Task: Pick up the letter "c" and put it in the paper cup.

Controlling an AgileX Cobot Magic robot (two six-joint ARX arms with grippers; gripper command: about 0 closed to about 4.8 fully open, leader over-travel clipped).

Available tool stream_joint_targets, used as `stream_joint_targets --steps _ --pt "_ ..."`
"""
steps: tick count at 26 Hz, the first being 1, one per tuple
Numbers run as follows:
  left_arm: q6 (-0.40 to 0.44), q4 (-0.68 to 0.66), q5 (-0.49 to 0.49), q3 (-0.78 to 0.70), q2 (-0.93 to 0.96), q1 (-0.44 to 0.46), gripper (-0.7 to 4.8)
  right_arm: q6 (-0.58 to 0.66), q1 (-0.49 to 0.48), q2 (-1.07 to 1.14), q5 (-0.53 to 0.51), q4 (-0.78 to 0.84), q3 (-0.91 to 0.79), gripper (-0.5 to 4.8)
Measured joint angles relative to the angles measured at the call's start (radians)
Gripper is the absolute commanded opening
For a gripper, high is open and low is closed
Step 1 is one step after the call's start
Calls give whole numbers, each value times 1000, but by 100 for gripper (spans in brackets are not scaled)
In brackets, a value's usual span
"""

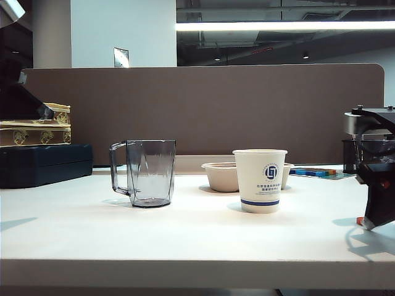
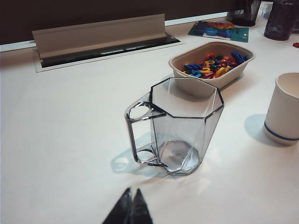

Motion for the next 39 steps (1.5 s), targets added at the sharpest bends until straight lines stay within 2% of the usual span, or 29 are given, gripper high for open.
stream_joint_targets --steps 12,30,33,38,39 --pt "23 0 0 0 0 0 3 7 0 69 -10 80 11 257" --pt "24 0 0 0 0 0 3 11 0 74 -10 85 11 251" --pt "24 0 0 0 0 0 3 12 0 74 -10 85 11 230" --pt "24 0 0 0 0 0 3 14 1 74 -11 84 11 229" --pt "26 0 0 0 0 0 3 14 1 74 -11 84 11 204"
